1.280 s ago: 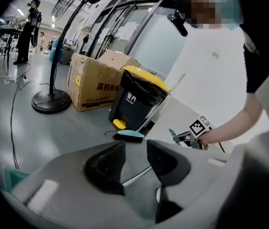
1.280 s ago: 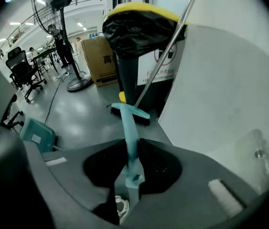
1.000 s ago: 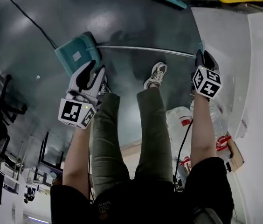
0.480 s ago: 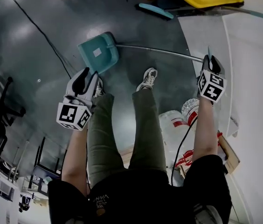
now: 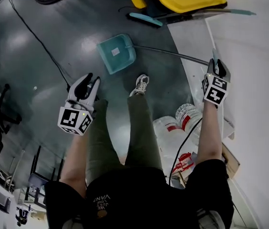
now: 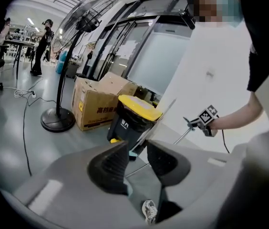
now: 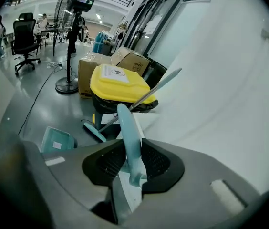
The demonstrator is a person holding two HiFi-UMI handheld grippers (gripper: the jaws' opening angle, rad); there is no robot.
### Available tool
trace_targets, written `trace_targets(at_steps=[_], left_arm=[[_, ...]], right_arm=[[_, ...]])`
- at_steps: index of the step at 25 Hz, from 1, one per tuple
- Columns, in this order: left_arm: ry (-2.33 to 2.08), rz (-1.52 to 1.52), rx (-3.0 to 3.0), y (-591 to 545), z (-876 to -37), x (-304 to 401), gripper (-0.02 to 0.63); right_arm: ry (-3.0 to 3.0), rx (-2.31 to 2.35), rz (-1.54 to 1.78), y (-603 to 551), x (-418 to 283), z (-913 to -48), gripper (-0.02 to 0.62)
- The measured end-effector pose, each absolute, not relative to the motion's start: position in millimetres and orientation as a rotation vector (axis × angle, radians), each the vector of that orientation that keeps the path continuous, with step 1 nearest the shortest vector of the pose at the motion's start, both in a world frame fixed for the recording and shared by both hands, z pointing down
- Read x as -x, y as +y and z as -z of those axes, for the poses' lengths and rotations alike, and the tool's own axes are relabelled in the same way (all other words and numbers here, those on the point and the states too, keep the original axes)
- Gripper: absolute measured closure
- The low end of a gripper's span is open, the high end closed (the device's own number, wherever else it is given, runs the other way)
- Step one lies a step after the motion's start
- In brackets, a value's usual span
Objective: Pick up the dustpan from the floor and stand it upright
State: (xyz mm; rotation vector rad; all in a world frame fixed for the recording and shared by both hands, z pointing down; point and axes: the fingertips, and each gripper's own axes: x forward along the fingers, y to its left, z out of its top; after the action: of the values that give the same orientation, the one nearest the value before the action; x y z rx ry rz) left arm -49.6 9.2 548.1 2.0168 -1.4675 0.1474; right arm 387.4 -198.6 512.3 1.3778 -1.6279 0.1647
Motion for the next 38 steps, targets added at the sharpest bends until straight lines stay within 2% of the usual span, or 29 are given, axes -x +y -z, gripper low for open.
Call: trace_targets(at_steps=[8,11,22,38], left_arm=[[-1.505,-0.103,-2.03,-5,-524,38,0.439],[-1.511,-0.079,-2.033,-8,-520,31,0.469],[-1.484,-0.027,-2.06,-26,-510,17,0.511],[-1.367,-0.039,-2.196,-57,-451,2,0.535]], right_arm=[[-1.573,-1.385,-0.124,-225,-415,-488,0.499],[-1.555,-1.375,-0.101,-233,-422,-482,0.499],[-1.509,-1.368,-0.037,-258,-436,-460,0.491],[-1.476,-1.398,-0.068,-236,-441,-467,0.479]])
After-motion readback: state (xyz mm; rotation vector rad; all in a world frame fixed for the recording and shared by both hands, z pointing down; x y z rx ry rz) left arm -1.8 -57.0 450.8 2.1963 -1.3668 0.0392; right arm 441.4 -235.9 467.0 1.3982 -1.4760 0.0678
